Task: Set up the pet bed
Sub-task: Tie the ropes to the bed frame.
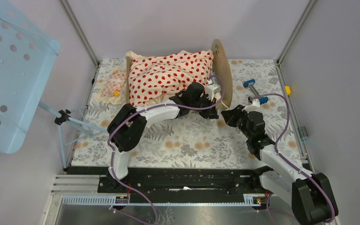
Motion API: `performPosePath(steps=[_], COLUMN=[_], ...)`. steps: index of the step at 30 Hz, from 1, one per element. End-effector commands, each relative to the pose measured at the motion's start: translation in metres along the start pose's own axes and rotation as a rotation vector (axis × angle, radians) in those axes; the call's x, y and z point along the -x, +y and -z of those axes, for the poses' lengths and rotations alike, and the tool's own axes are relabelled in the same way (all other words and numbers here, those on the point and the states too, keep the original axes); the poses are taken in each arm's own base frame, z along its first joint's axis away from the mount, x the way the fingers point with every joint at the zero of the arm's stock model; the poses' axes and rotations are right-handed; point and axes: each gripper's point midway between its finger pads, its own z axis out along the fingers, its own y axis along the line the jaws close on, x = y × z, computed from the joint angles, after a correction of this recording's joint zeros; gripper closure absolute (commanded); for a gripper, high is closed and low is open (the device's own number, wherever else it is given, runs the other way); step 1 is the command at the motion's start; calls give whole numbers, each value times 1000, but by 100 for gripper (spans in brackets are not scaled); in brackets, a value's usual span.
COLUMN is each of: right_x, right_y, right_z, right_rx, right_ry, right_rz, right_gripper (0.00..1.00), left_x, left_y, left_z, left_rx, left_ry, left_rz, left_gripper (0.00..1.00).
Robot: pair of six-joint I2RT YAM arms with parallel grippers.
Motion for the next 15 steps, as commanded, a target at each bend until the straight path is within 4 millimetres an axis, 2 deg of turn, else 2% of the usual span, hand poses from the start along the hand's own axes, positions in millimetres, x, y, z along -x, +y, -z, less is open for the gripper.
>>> performPosePath(steps=[1, 7, 15], right_x=[4, 6, 8], right_y=[2, 5, 9], right_z=[6, 13, 17], right_rx=[18, 34, 58], right_ry=[-19, -25, -34], right_rz=[47, 69, 103], right_gripper=[89, 91, 91], left_x=[25, 33, 31], left_y=[6, 12, 20], left_z=[-1, -8, -18], left_rx=[5, 10, 19], left_ry=[-67, -82, -67], left_rz=[14, 34, 49], left_gripper=[100, 100, 100])
